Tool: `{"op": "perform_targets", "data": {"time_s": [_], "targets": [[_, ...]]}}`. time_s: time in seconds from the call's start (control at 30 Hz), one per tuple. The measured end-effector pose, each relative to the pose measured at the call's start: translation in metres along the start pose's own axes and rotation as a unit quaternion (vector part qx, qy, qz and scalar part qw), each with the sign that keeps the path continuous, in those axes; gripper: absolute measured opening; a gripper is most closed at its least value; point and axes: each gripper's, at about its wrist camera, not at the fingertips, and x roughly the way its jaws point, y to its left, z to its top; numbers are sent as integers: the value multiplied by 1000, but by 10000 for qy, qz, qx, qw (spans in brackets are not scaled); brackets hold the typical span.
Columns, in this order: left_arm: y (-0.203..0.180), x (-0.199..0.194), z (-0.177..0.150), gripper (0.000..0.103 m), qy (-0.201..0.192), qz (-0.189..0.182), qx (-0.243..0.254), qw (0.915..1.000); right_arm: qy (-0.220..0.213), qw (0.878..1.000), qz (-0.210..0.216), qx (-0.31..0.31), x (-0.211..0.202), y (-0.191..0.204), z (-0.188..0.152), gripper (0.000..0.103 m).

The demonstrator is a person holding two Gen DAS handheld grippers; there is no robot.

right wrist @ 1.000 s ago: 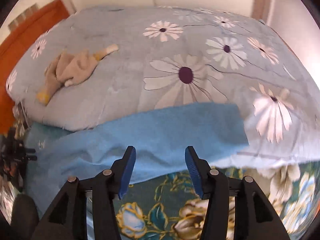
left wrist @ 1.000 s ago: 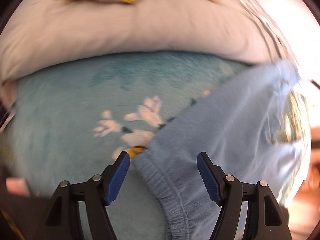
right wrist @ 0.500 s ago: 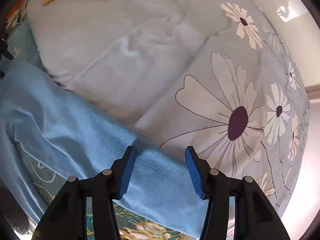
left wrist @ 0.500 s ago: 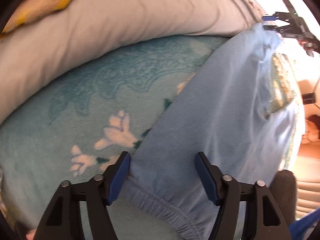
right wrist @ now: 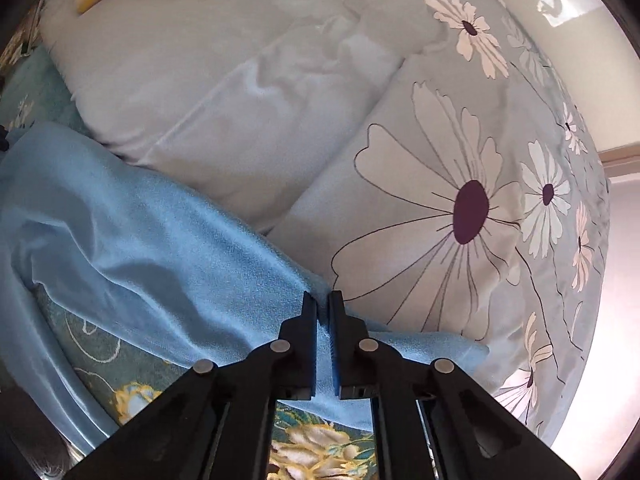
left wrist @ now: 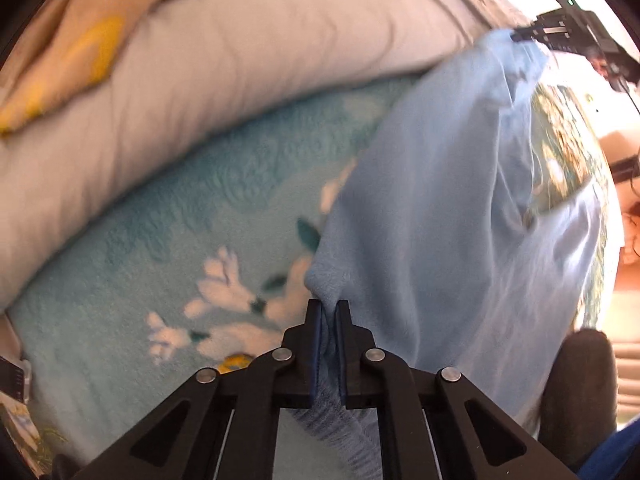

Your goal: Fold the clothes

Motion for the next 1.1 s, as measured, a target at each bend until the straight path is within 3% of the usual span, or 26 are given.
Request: {"op": "perform_targets", "data": {"time_s": [0.2, 0.47, 0.57, 0.63, 0.8, 0.9, 1.1], "targets": [[19, -33, 23, 7, -594, 333, -370, 9970, -357, 9971, -561, 362, -31, -16, -11, 3], [-10, -41, 9, 7, -789, 571, -315, 9947, -706, 9909, -708, 903, -55, 6, -52, 3], [-30, -54, -9, 7, -943, 706, -249, 9927, -862, 9878, -780, 1035, -69, 18, -76, 3], [-68, -51, -28, 7, -1052, 816, -205, 9909, -979, 9850, -832, 1149, -78, 28, -93, 3], [-97, -74, -61, 7, -1303, 1042, -121, 9859, -1110, 9773, -812, 1611, -87, 47, -143, 3], [-112, -84, -79, 7, -1316, 1201, -91, 9840, -1067, 9732, -733, 1898, -85, 63, -177, 3], [-139, -67, -110, 7, -1107, 1366, -188, 9843, -922, 9661, -639, 2327, -76, 109, -239, 3]]}}
